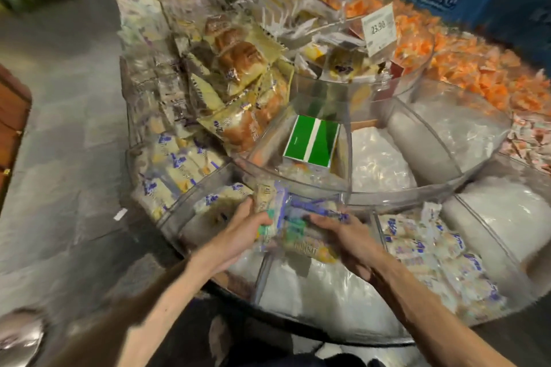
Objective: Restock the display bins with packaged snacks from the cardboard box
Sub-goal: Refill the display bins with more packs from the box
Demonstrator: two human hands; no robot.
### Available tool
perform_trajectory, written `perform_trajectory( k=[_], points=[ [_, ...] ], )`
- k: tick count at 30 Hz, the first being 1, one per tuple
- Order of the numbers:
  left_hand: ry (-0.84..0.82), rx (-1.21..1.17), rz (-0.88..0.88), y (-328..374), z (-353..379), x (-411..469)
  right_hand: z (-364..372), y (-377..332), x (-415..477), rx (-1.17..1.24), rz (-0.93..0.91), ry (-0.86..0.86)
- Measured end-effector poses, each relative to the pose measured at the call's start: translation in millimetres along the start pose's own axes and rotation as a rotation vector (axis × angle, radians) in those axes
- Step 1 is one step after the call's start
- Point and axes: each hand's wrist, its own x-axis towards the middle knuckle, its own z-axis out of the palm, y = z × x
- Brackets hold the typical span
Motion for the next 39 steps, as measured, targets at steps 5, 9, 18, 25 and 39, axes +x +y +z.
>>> perform_trajectory(
  k=[5, 9, 18, 25, 39],
  points=[
    [0.0, -0.007, -0.067, -16.9, -44.5, 2.8, 41.4, 15.9, 7.0, -0.016, 0.034, 0.027],
    [0.031, 0.028, -0.036, -21.0, -88.5, 20.3, 55.4, 26.9, 4.9, 0.127, 0.038, 0.104],
    [-0.281, 1.623, 0.841, -63.2, -108.8, 63.2, 80.1, 37.3, -28.6, 0.287, -0.064, 0.419],
    [-0.443, 1.913, 0.797, -78.9, -86.6, 85.3, 111.9, 49.2, -41.9, 0.28, -0.076, 0.523],
    [-0.622, 1.599, 0.697, -79.0, -118.1, 100.6, 111.7, 63.6, -34.8, 0.271, 0.001, 0.47]
  ],
)
